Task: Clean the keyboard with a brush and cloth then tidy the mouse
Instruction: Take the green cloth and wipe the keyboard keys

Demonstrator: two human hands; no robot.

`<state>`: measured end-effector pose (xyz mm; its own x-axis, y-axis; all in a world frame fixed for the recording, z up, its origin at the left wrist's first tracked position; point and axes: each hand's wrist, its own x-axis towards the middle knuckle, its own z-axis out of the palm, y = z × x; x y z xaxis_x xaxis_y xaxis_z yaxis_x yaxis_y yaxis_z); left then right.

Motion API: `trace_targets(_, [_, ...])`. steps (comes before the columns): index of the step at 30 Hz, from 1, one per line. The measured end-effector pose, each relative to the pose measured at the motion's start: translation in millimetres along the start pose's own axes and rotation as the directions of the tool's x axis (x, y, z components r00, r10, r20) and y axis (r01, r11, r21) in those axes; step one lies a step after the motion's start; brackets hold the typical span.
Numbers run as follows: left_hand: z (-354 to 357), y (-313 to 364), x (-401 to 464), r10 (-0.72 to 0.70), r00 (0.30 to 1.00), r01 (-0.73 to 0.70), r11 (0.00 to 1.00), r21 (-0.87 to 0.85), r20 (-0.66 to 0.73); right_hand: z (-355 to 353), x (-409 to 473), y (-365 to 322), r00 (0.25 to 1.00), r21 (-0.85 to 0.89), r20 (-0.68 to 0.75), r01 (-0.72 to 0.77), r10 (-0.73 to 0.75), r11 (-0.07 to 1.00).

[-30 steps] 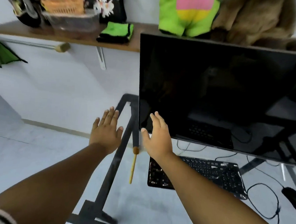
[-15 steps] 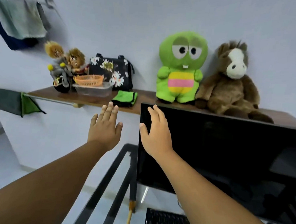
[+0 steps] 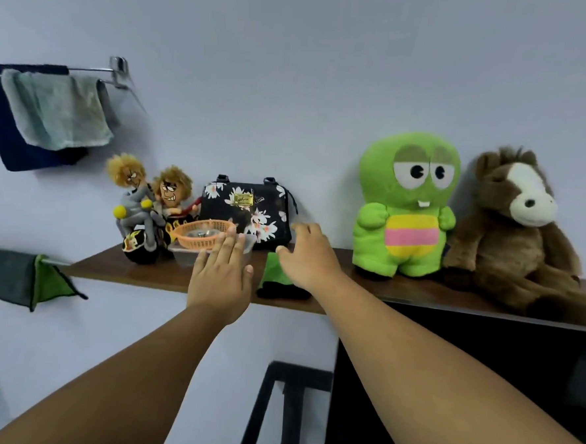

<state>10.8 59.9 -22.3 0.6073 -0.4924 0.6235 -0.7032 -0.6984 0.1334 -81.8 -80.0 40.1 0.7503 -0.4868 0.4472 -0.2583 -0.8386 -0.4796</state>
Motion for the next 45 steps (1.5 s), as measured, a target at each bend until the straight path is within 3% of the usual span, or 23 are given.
trace_targets(6, [27,-34,16,0.038,0.999,-0.038,0.999,-0.006,0.009,47,26,-2,0.946,-0.163,0.218,-0.209,0.242,0.964])
trace_targets(10, [40,-47,21,0.060,0.998,-0.060,0.998,-0.015,0.000,59,36,-7,0.918,-0.305,0.231,-0.246,0.322,0.920])
trace_targets(14, [45,-48,21,0.071,0.997,-0.071,0.997,-0.034,-0.018,65,44,-8,0.888,-0.330,0.220,-0.322,0.404,0.887])
trace_targets(23, [43,-48,22,0.090,0.996,-0.090,0.995,-0.033,-0.003,63,47,-10,0.927,-0.351,0.171,-0.260,0.334,0.900])
trace_targets(27, [34,-39,19,0.092,0.996,-0.093,0.995,-0.036,-0.013,52,41,-8,0.973,-0.185,0.033,-0.220,0.230,0.958])
trace_targets(31, [20,-15,4,0.053,0.997,-0.058,0.994,-0.089,-0.061,27,24,-11,0.980,0.008,-0.190,-0.063,0.063,0.998])
trace_targets(37, [12,42,-51,0.015,0.999,-0.021,0.982,-0.187,-0.037,-28,-48,1,0.866,0.130,-0.486,0.202,-0.115,0.971])
trace_targets(45, [25,107,-131,0.030,0.999,-0.026,0.975,-0.222,0.016,-59,-159,55,0.797,0.210,-0.591,0.305,-0.128,0.929])
